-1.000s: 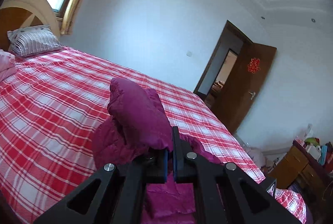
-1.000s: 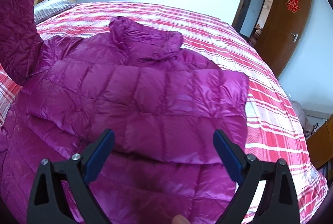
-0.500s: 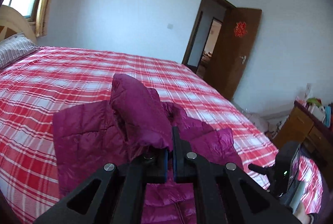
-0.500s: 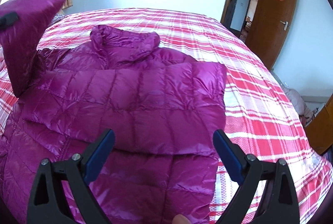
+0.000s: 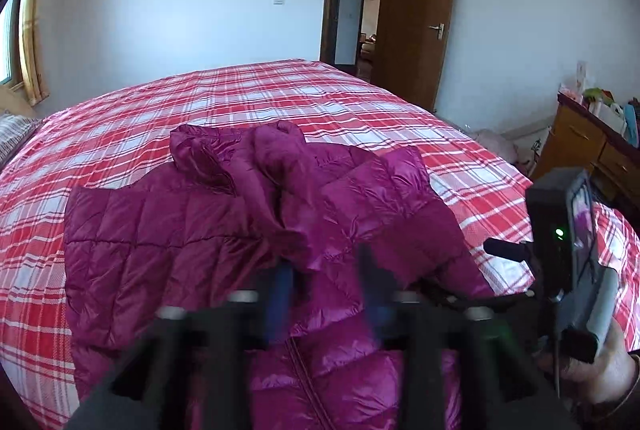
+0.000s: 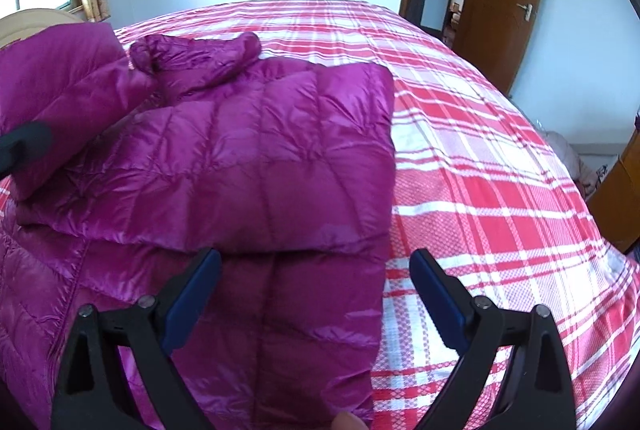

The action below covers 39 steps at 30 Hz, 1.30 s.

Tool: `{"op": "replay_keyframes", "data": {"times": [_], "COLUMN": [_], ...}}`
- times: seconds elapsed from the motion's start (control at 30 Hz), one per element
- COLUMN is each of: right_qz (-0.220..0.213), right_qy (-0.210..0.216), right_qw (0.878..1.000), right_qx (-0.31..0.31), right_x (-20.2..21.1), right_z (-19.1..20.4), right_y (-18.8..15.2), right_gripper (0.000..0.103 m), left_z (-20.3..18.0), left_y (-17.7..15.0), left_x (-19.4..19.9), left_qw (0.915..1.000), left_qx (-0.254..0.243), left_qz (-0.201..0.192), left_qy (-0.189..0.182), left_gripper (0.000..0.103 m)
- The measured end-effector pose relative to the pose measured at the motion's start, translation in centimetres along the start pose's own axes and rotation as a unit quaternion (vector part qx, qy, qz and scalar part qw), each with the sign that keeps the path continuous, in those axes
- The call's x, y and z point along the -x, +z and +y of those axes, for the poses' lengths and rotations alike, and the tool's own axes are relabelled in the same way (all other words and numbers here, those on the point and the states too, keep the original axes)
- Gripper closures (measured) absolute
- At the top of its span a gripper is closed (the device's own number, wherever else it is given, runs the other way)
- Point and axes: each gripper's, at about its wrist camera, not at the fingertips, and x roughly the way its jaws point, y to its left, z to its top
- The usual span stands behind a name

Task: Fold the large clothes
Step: 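Fold the held sleeve across the jacket body toward the right tool, then open the left tool to release the sleeve on the jacket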

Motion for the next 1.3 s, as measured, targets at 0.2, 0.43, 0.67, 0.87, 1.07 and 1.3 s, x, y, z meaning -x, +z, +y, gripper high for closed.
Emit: {"op": "replay_keyframes", "data": {"times": [0.2, 0.43, 0.67, 0.87, 1.07, 1.3], "right_qz": [0.005, -0.042, 0.003, 0.061, 0.053, 0.046], "right_qy": [0.004, 0.052, 0.16, 0.157, 0.118, 0.062], "right_qw": [1.0, 0.994, 0.986, 0.986, 0.992, 0.997], "right_qx": [-0.026, -0.081, -0.057, -0.021, 0.011, 0.019], "right_x": [-0.2, 3.3, 0.4, -2.9, -1.6, -1.0], "right_z": [-0.7, -2.6, 2.0, 5.2, 5.3, 5.3], "right_y": [0.1, 1.9, 5.4, 4.5, 3.5, 4.3], "right_gripper": [0.006, 0.006, 0.025, 0.069, 0.074, 0.06], "left_z": [-0.6, 7.5, 17.6, 20.7, 20.7, 20.9], "left_y": [0.5, -0.8, -1.2, -4.3, -4.3, -0.6], "left_x": [2.0, 3.8, 0.3, -5.0, -4.1, -2.9], "left_qw": [0.9967, 0.9909, 0.9716, 0.9677, 0.9695, 0.97], "left_qx": [-0.048, -0.028, 0.029, 0.049, 0.068, 0.057], "left_qz": [-0.047, -0.04, 0.009, 0.098, 0.083, 0.043], "left_qy": [0.046, 0.126, 0.235, 0.227, 0.22, 0.232], "left_gripper": [0.019, 0.019, 0.019, 0.019, 0.019, 0.019]}}
